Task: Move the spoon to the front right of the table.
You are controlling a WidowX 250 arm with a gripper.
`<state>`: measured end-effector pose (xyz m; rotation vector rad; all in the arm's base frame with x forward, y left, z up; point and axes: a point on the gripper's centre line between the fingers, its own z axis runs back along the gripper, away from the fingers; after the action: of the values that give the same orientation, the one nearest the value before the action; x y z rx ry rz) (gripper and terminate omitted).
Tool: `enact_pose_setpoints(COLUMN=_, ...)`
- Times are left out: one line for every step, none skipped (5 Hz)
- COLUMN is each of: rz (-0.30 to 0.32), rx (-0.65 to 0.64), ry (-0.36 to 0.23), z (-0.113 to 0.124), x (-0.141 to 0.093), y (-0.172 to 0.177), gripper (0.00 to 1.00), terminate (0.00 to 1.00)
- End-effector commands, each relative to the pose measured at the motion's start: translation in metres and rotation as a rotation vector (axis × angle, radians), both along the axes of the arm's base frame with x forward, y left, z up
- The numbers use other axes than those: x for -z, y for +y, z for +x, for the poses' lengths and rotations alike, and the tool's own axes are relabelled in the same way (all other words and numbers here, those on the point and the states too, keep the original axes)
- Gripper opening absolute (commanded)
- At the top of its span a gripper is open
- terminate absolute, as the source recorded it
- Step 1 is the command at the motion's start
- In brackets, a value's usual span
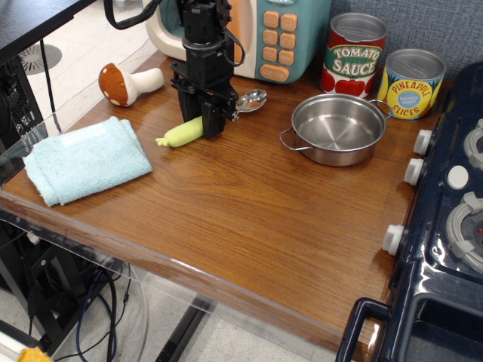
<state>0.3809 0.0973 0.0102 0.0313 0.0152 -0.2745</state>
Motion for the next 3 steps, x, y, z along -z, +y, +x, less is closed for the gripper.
enact_pose_setpoints(rz=0.059, rx=-0.001, ry=-0.105, z=-0.002, x=-0.039, y=-0.007, gripper=0.00, terminate=0.00)
enact_pose_setpoints(rz=0.044, rx=-0.063, ry=-0.162, z=-0.003, x=-0.072, y=-0.012, gripper=0.00, terminate=0.00)
enact_pose_setpoints(rz=0.075, rx=-0.097, ry=-0.221, z=-0.011, x=-0.112, y=-0.020, gripper=0.00, terminate=0.00)
